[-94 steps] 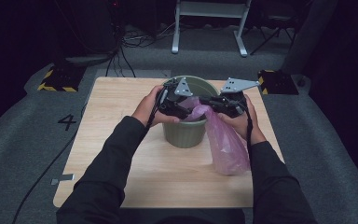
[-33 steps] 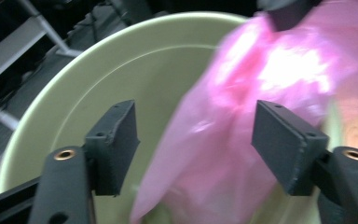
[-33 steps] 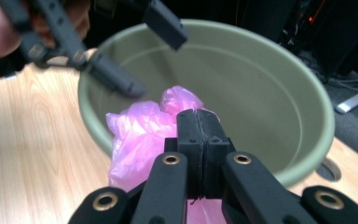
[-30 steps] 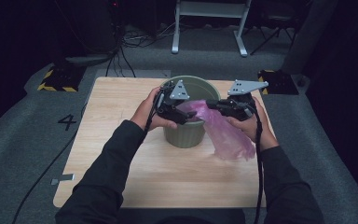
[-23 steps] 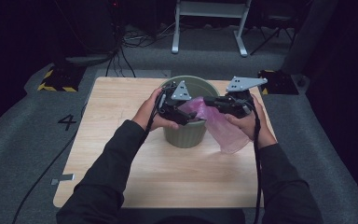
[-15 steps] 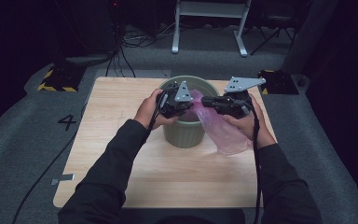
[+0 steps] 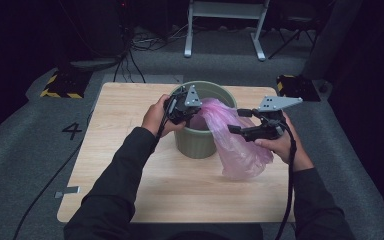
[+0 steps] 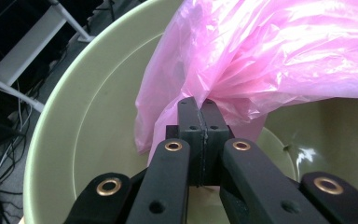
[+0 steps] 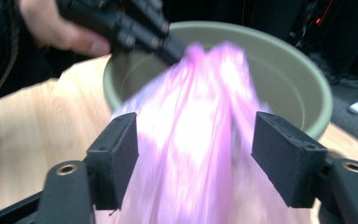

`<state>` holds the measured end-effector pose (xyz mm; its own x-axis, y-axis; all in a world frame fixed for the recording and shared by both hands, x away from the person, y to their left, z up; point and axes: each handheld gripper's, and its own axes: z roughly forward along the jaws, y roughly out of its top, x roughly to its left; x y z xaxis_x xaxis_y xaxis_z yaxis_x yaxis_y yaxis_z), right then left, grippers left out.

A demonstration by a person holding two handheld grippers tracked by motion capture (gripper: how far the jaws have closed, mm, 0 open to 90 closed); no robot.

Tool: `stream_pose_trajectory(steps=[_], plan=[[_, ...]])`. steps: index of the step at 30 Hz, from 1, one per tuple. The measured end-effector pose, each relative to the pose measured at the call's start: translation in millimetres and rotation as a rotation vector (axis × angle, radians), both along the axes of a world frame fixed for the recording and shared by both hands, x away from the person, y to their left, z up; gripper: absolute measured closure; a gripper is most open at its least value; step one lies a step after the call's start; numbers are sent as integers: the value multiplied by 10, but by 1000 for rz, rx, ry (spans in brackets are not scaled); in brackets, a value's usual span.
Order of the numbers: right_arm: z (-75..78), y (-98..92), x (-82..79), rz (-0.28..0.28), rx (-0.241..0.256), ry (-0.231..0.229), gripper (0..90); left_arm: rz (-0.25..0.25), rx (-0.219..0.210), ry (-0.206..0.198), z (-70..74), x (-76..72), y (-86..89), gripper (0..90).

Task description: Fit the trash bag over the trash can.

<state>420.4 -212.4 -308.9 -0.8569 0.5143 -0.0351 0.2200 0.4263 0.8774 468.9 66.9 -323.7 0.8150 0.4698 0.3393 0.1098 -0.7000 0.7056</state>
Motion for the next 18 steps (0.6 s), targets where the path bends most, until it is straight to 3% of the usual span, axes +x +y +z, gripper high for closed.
stream_pose_trajectory(steps=[3, 4, 5, 6, 7, 8, 9, 10, 11, 13, 14, 15, 16, 18], plan=[[-68, -61, -42, 5, -26, 28, 309, 10, -9, 1, -5, 36, 54, 900], [-114, -78, -70, 31, -58, 41, 392, 20, -22, 6, 1, 61, 101, 899], [-114, -78, -70, 31, -58, 41, 392, 20, -22, 6, 1, 61, 101, 899], [-147, -89, -76, 26, -72, 46, 553, 21, -25, 11, 6, 81, 133, 899], [-154, -94, -73, 32, -70, 50, 620, 28, -26, 14, 5, 84, 138, 898], [-154, -94, -73, 32, -70, 50, 620, 28, -26, 14, 5, 84, 138, 893], [-159, -99, -73, 36, -67, 36, 769, 42, -33, 4, 9, 87, 147, 847], [-157, -97, -76, 41, -62, 32, 816, 42, -33, 4, 9, 87, 147, 752], [-157, -97, -76, 41, -62, 32, 816, 55, -55, -2, 16, 92, 156, 752], [-143, -83, -91, 44, -49, 16, 852, 83, -86, 4, 32, 94, 186, 527], [-122, -69, -105, 38, -42, 5, 853, 74, -118, 15, 42, 86, 209, 354], [-122, -69, -105, 38, -42, 5, 853, 66, -142, 26, 55, 77, 232, 354], [-94, -56, -107, 21, -47, -6, 848, 47, -161, 29, 81, 37, 254, 280], [-82, -51, -107, 13, -51, -11, 847, 29, -166, 20, 97, 0, 259, 273]])
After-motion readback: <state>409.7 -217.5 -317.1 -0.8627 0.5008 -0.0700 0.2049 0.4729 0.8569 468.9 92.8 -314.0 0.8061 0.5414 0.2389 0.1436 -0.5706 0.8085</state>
